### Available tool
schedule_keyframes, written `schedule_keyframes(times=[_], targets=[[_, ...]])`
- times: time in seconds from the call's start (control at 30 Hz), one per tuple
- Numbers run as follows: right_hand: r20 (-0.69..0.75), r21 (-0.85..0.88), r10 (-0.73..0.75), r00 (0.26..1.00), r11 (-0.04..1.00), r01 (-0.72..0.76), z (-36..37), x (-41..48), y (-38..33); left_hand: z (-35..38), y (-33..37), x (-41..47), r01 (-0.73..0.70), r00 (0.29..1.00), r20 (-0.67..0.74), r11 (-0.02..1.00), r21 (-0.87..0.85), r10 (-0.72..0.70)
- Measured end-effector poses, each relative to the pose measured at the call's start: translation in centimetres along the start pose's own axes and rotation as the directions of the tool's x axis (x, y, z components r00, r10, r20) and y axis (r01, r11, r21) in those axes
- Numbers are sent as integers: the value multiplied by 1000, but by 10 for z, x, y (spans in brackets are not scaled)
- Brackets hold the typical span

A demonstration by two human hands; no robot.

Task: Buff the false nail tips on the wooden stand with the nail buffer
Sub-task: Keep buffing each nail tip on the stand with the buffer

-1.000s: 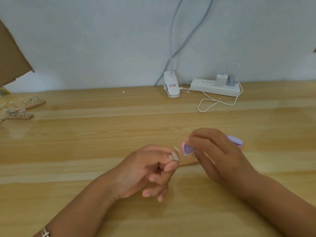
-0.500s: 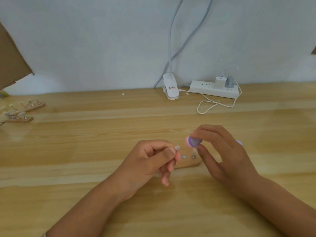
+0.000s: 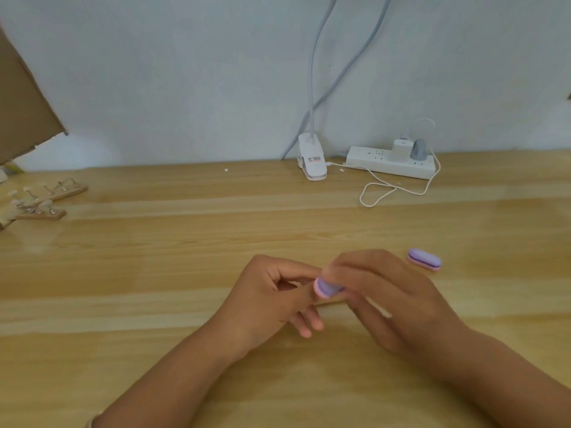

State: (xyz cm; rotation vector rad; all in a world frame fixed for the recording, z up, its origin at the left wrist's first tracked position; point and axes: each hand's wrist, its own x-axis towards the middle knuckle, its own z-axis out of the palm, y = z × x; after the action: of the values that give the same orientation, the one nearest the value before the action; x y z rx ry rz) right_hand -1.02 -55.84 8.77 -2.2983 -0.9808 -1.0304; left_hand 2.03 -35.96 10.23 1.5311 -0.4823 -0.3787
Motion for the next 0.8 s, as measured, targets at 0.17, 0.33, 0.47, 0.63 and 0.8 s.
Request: schedule_keyframes(times=[0.17, 0.33, 0.47, 0.63, 0.8], targets=[[17, -134, 137, 990, 982, -134, -7, 0, 18, -3, -3, 0, 21, 999, -27, 1000, -2, -21], [-62, 9, 75, 995, 997, -75, -1, 0, 5, -2, -1, 1, 23, 999, 24, 1000, -22, -22], [-4, -45, -19, 1000, 999, 18, -3, 1, 3, -2, 2, 1, 12, 999, 38, 999, -34, -10], [-91, 4, 137, 986, 991, -137, -9, 0, 15, -3, 1, 0, 17, 1000, 8, 998, -57, -16], [-17, -68, -77, 997, 995, 76, -1, 1, 4, -1, 4, -1, 10, 1000, 28, 998, -66, -8]])
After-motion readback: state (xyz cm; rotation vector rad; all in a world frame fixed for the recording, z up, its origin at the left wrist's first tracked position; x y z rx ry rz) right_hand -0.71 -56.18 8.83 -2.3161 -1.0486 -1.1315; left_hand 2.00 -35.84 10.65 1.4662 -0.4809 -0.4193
